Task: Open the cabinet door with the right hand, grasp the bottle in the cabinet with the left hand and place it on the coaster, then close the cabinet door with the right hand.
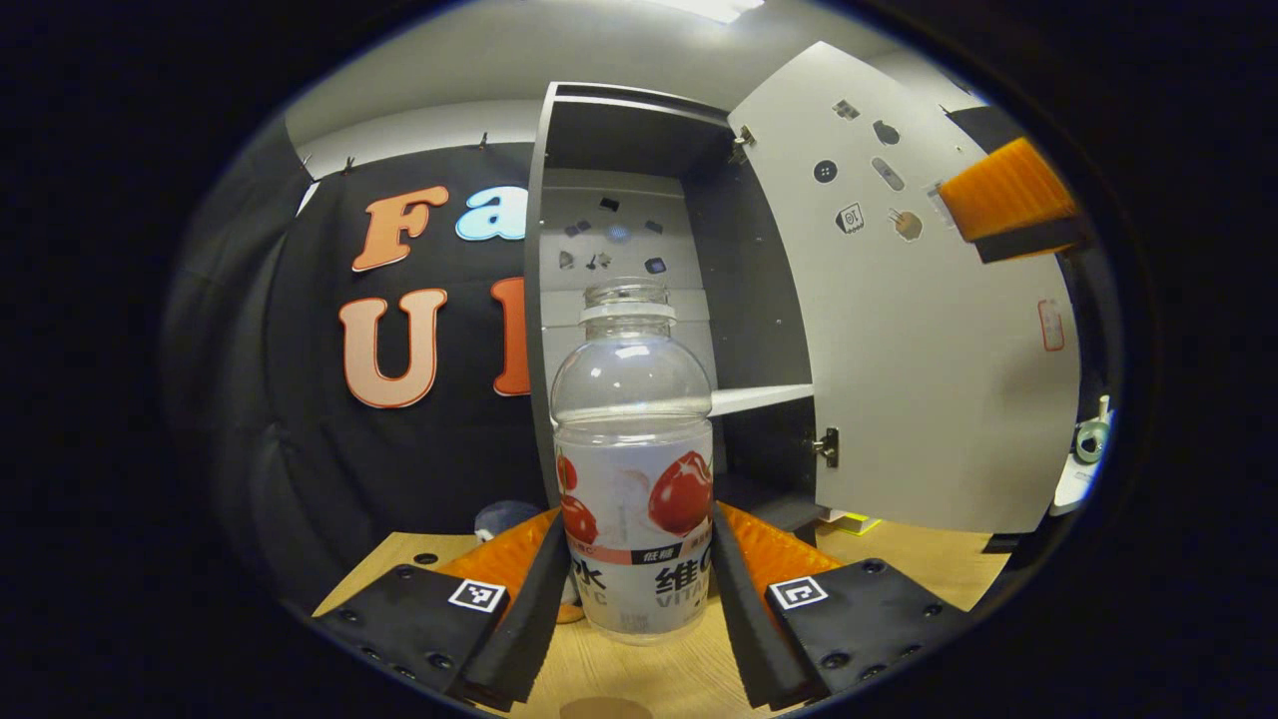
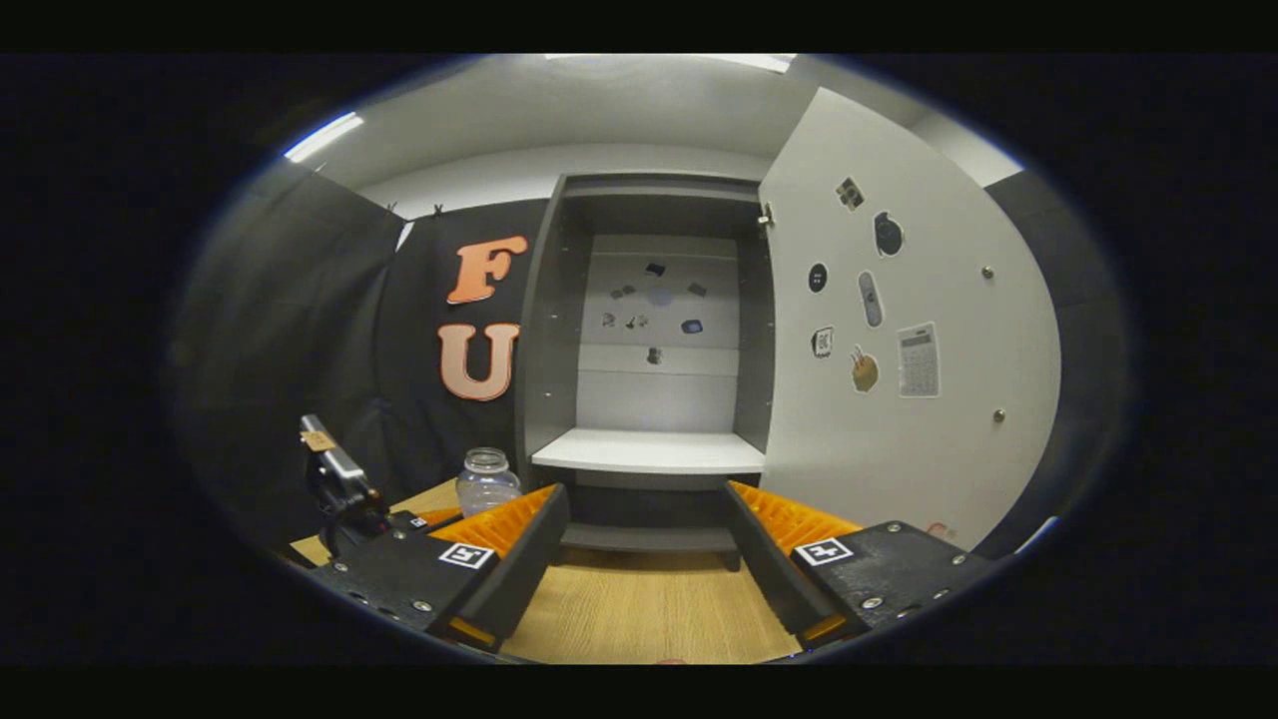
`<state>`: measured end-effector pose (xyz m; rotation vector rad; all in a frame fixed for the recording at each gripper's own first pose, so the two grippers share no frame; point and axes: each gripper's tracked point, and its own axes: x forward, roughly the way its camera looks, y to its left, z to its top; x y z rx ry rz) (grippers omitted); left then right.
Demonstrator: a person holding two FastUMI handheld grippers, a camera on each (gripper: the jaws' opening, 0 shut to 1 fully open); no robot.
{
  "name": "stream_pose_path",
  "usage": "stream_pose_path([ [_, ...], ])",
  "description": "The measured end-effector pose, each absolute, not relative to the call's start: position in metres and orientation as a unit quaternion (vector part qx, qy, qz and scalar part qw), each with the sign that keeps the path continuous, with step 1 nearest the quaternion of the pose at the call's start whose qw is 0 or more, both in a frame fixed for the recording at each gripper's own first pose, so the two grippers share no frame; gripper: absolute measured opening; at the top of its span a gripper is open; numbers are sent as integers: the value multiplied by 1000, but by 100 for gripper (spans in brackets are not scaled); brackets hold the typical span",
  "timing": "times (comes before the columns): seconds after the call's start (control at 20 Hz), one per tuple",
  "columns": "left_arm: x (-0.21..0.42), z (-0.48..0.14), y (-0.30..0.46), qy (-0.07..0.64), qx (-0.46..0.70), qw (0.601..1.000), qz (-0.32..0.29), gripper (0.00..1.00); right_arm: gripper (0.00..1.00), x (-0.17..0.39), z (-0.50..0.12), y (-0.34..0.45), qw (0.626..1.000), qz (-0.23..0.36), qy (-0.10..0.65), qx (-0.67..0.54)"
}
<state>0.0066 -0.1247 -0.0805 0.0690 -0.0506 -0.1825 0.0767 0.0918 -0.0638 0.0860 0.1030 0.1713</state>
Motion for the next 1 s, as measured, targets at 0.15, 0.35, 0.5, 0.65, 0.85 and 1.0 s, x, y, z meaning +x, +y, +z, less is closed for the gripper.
stream_pose_path([
  [0.15,-2,-103,-117,-12,33,996,-86,81,90,77,-76,99,994,81,62,33],
  [0.35,-11,-137,-108,16,48,995,-91,81,94,78,-88,102,995,66,66,25],
  [0.5,-19,-166,-100,37,50,994,-95,81,94,83,-95,101,996,47,71,23],
  [0.65,-14,-190,-91,55,41,993,-96,81,94,88,-103,110,995,44,82,40],
  [0.85,-8,-225,-79,89,29,992,-89,81,94,93,-118,119,993,37,107,43],
  [1.0,-5,-243,-74,114,14,990,-81,81,94,93,-118,124,992,33,112,41],
])
